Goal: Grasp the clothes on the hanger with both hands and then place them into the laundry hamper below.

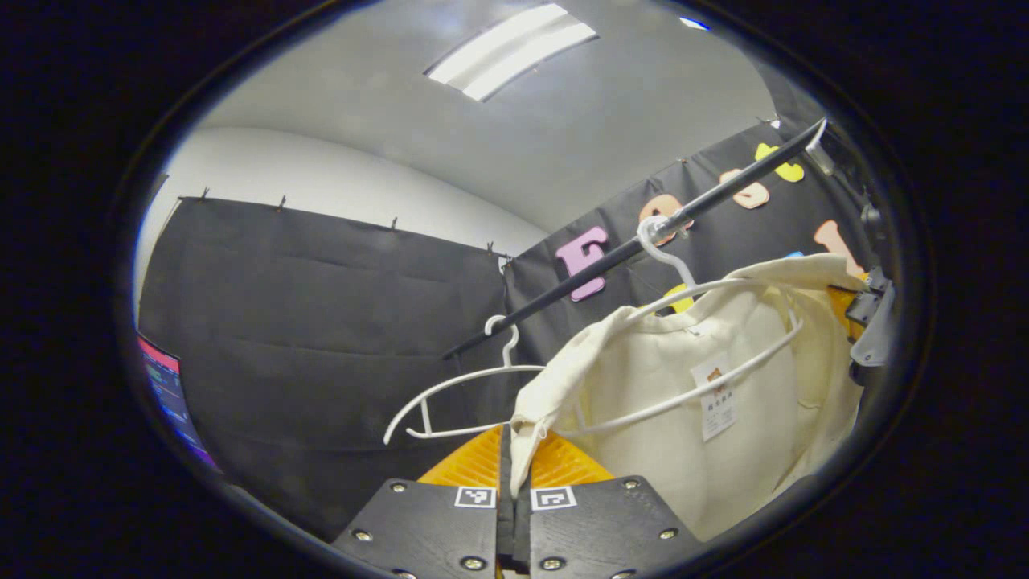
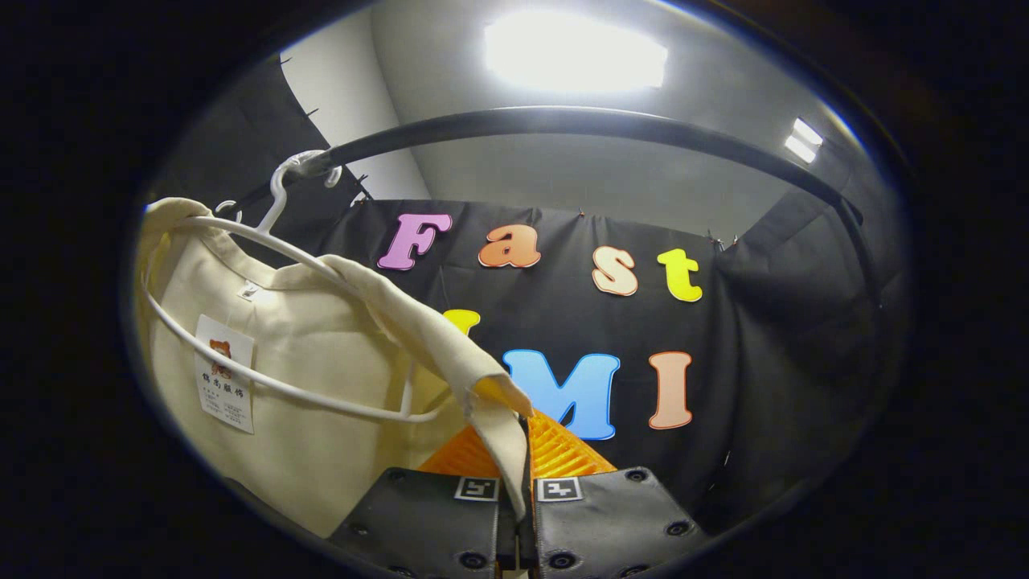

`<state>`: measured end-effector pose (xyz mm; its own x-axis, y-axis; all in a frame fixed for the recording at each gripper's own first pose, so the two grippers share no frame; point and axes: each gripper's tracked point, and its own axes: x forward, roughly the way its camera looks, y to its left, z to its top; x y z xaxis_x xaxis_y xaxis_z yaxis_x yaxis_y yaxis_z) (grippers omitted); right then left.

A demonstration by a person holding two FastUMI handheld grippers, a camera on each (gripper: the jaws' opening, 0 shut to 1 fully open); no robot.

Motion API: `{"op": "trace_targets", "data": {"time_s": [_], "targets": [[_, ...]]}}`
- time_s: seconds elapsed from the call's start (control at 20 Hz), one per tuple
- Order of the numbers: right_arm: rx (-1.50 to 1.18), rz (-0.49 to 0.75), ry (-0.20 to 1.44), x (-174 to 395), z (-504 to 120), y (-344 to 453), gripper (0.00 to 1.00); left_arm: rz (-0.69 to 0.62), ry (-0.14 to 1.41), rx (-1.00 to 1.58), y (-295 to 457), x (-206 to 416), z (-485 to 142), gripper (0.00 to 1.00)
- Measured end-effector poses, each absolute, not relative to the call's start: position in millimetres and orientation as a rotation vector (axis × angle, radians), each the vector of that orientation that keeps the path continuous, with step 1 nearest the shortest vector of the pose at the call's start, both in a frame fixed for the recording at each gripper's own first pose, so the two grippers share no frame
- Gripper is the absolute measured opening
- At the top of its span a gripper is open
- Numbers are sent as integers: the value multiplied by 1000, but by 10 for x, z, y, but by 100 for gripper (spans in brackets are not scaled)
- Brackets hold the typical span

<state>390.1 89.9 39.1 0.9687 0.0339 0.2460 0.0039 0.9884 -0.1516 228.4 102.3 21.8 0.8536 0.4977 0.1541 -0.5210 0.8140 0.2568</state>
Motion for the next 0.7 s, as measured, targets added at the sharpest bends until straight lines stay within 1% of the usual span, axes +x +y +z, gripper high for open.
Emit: {"op": "trace_targets", "data": {"time_s": [0.1, 0.15, 0.2, 0.25, 0.3, 0.35, 0.4, 0.6, 0.65, 0.7], "targets": [[-151, 1, -279, 3934, 461, 836, 2, 565, -126, 318, 1093, 2246, 389, 1], [-151, -4, -292, 3964, 505, 803, 0, 577, -153, 336, 1152, 2232, 499, 1], [-150, -10, -307, 3991, 548, 784, 2, 585, -174, 351, 1212, 2236, 578, 1], [-150, -13, -328, 4001, 573, 765, 3, 592, -187, 359, 1274, 2261, 638, 1], [-156, -17, -350, 4014, 606, 755, 0, 595, -194, 361, 1330, 2288, 668, 1], [-162, -18, -366, 4024, 631, 759, 2, 597, -196, 360, 1358, 2300, 670, 1], [-169, -18, -380, 4037, 651, 769, 3, 599, -198, 360, 1383, 2300, 675, 1], [-169, -14, -410, 4172, 727, 762, 2, 593, -223, 385, 1422, 2399, 782, 0], [-164, -9, -407, 4207, 722, 779, 0, 584, -229, 389, 1428, 2431, 805, 0], [-160, -4, -400, 4244, 716, 795, 3, 575, -232, 392, 1434, 2458, 812, 0]]}}
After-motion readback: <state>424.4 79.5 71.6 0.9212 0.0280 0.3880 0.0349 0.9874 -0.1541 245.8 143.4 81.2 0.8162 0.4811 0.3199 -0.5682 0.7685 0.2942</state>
